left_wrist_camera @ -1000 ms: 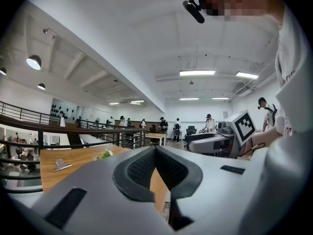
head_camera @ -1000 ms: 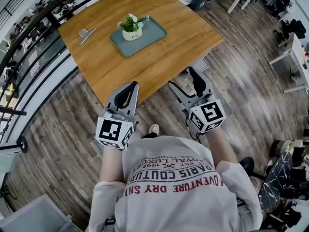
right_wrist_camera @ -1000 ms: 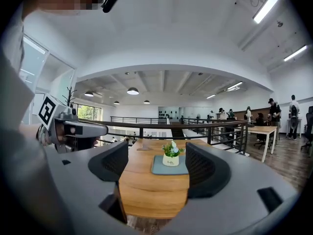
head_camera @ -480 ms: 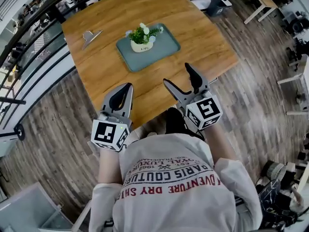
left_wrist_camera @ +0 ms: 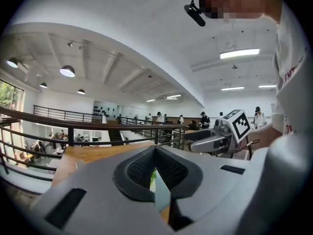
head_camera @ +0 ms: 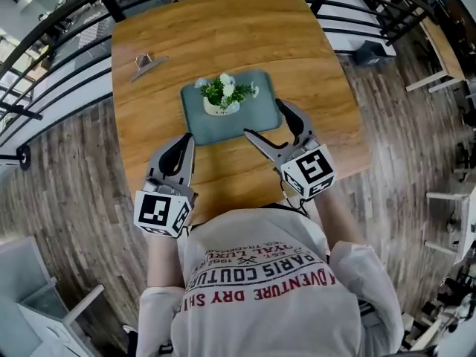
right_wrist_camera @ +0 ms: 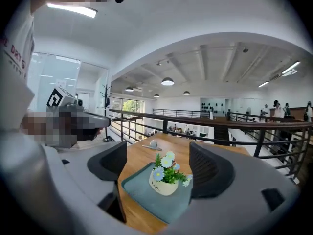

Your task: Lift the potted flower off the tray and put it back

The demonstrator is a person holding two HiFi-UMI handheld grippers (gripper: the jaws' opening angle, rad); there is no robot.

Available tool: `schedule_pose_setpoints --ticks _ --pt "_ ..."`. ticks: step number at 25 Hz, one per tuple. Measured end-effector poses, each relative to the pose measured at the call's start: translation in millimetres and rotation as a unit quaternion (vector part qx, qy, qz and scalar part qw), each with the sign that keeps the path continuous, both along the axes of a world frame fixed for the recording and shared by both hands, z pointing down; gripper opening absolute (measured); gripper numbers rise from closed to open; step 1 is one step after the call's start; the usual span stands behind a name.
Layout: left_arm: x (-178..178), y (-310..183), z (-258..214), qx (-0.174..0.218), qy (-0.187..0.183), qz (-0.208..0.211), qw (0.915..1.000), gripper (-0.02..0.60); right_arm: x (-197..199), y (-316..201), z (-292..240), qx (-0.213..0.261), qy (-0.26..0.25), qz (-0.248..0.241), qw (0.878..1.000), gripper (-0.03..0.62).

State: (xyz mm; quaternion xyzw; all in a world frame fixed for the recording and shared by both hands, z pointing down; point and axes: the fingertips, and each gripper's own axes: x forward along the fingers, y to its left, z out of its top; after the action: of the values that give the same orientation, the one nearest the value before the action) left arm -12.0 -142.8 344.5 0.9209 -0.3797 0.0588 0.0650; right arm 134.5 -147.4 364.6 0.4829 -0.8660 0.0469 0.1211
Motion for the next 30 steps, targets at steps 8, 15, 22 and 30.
schedule_pose_setpoints --ticks 8,15,22,30 --pt "49.8 -33.2 21.1 -0.016 0.001 -0.050 0.9986 0.012 14.4 -57.5 56.9 -0.063 0.054 -0.157 0.984 0.394" --pt "57.7 -50.9 38.5 -0.018 0.007 -0.082 0.9964 0.012 3.6 -91.7 112.2 -0.100 0.106 -0.227 0.963 0.403" --pt "49.6 -55.2 64.0 -0.028 -0.011 -0.107 0.9939 0.012 -11.7 -107.7 170.2 -0.130 0.177 -0.295 0.930 0.424" --pt "42.5 -60.7 81.2 -0.053 0.005 -0.127 0.9905 0.012 -20.5 -127.0 214.6 -0.167 0.175 -0.300 0.922 0.439"
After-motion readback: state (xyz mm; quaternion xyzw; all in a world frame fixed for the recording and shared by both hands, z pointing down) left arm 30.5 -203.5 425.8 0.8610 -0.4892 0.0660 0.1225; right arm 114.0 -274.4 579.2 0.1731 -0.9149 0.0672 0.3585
